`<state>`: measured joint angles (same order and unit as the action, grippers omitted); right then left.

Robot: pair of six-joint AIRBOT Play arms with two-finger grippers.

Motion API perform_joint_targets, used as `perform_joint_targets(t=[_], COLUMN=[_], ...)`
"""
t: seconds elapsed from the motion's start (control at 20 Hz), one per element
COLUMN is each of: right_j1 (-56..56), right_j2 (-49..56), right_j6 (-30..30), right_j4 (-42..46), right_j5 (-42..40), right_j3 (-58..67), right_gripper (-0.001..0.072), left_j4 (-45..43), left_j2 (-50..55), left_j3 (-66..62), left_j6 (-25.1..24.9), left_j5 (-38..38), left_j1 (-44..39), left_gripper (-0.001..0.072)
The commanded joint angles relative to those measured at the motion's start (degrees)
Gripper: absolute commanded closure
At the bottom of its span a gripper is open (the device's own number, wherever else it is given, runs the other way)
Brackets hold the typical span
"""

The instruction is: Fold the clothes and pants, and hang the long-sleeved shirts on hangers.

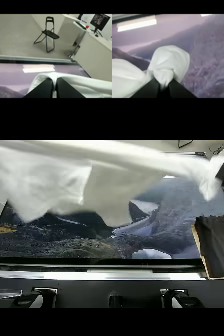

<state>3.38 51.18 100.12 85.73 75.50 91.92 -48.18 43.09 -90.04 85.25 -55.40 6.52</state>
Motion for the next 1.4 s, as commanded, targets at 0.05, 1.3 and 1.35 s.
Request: perform_joint_targets(t=[0.05,1.3,1.35], right_j1=[0.00,0.00,0.00], right_j2=[0.33,13.64,13.64], right_j6=[0.20,-11.26,-11.50], right_j4=[-1.20,-31.34,-34.45], right_j5=[13.22,3.50,-0.04], right_j3=[-11.98,-46.07,-50.05], right_gripper=[0.0666,0.0027,0.0028], left_j4=[-0.02,0.02,0.02], left_j2=[-0.28,6.10,6.10], left_j3=[12.35,50.90,50.93], left_j6=[-2.78,-2.38,-2.38], left_j5=[-2.43,9.79,9.79], left_j1=[-2.58,-16.92,-16.92], left_gripper=[0.0683,0.0683,0.0683])
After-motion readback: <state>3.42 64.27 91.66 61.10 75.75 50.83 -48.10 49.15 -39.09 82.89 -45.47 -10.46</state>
